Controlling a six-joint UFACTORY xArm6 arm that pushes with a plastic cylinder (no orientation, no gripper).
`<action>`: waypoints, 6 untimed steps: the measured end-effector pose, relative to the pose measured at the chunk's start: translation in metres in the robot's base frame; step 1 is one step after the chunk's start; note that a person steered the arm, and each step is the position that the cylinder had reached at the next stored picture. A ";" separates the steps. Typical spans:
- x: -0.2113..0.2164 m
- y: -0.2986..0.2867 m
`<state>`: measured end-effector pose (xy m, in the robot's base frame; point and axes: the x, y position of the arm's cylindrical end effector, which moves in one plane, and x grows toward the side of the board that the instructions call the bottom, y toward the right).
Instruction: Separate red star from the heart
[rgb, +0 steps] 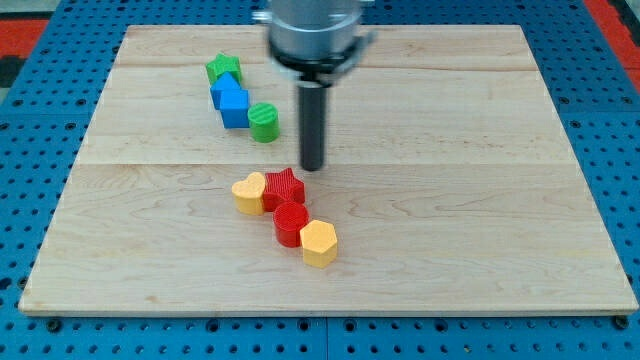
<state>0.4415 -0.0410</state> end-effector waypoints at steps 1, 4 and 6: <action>-0.003 -0.033; 0.000 0.026; 0.056 -0.060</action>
